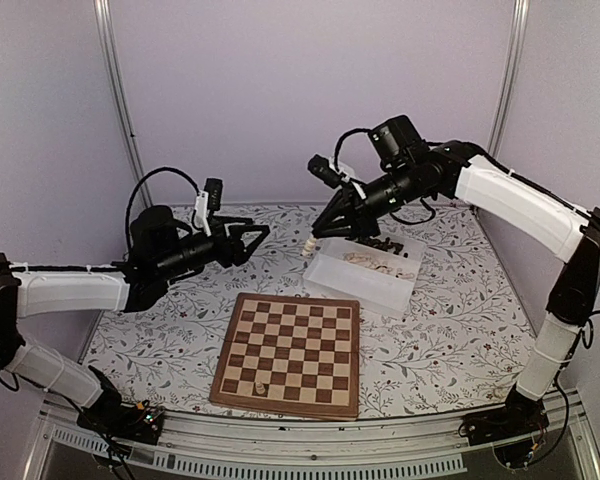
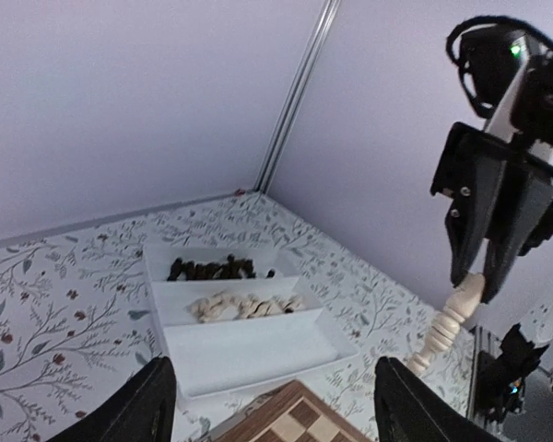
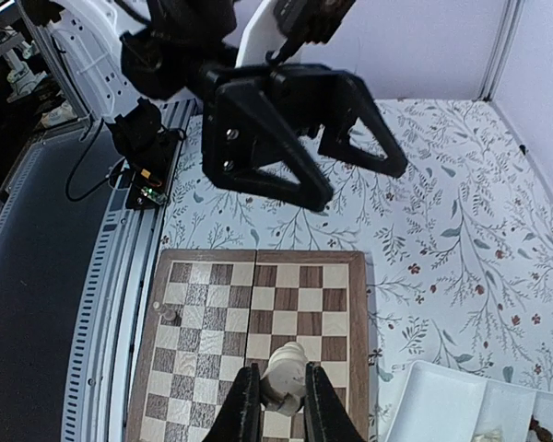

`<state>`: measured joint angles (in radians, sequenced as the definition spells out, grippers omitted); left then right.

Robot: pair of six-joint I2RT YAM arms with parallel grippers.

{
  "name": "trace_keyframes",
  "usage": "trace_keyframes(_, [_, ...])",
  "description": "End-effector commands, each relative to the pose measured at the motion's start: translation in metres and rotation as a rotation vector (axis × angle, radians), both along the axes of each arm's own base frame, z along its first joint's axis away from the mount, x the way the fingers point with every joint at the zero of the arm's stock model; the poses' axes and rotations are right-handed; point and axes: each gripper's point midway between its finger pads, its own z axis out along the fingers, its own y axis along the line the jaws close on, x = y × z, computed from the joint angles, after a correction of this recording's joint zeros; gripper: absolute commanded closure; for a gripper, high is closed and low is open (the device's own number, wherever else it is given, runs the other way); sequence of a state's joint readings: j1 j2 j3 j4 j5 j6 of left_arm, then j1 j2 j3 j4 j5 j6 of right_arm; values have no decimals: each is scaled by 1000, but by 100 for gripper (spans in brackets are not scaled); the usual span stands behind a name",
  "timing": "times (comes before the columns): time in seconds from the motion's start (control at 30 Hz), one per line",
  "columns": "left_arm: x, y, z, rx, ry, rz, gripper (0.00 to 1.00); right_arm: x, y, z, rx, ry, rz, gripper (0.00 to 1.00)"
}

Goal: Set up the chess pieces on the board
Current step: Pick up the chess piece from the storage box.

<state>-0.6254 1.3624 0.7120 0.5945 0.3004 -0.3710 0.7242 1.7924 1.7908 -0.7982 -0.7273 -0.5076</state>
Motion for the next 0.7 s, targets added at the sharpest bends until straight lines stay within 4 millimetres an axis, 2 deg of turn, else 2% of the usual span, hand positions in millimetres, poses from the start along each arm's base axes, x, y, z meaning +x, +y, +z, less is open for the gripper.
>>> trace_keyframes(0.0, [-43,1,64,-358,-215,-98,25,5,-11,62,155,-33,-8,99])
trace_keyframes(0.1, [-58,-9,61,-424,-252,-177,25,9,-15,78,205,1,-1,99])
trace_keyframes(0.27, [-72,-39,55,-497,-252,-347,27,8,-10,83,231,35,24,99])
trace_keyframes(0.37, [-67,-54,51,-503,-231,-385,29,10,-8,78,228,62,27,99])
trace_keyframes(0.53, [-57,-64,46,-516,-206,-395,32,10,-6,73,223,86,31,99])
trace_keyframes(0.67, [-55,-75,45,-523,-192,-450,39,12,-5,68,216,96,29,99])
